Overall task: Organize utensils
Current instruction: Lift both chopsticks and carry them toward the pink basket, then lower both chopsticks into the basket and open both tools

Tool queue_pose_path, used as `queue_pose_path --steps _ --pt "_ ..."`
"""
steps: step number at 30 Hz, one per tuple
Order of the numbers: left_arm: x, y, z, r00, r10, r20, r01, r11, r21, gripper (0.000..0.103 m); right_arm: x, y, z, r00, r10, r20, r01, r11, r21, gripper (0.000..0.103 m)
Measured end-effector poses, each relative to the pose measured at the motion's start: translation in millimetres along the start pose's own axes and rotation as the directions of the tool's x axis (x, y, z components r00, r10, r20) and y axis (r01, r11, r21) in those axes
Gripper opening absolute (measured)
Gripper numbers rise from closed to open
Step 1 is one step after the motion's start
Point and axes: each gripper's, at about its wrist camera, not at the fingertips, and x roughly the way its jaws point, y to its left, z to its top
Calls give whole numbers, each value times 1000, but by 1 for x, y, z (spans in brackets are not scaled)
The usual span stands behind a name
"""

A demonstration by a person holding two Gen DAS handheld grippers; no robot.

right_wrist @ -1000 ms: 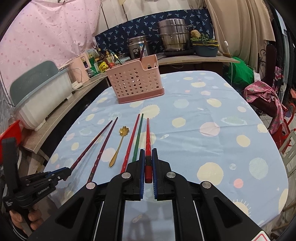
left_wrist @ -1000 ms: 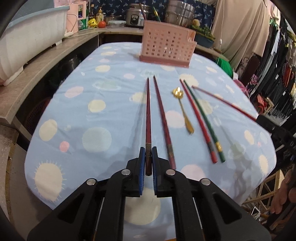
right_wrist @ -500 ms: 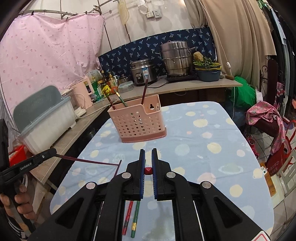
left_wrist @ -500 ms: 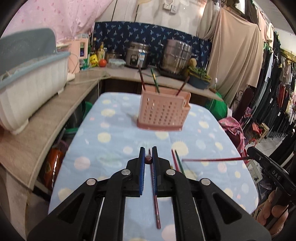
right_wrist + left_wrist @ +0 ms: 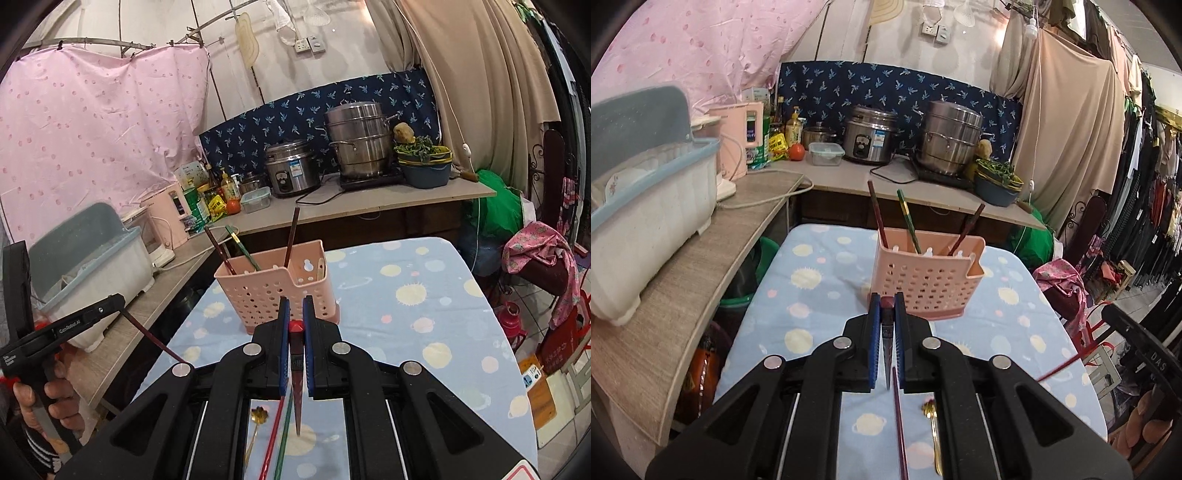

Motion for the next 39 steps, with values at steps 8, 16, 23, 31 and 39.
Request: queue_pose_path --steps 8,16,23,31,39 --pt "-2 -10 50 997 -20 73 18 999 28 7 16 4 63 996 56 73 -57 998 8 7" --pt "-6 -22 118 978 -25 208 20 999 26 7 39 12 126 983 77 166 -83 996 26 7" --pt "6 -31 168 956 2 294 -12 999 32 7 62 13 171 967 62 247 -81 995 65 7" --pt "54 -31 170 965 27 260 -36 999 29 7 114 8 185 973 77 216 -103 988 116 7" --pt "99 -21 142 987 24 156 -27 1000 16 7 167 6 137 996 48 82 -55 995 83 7"
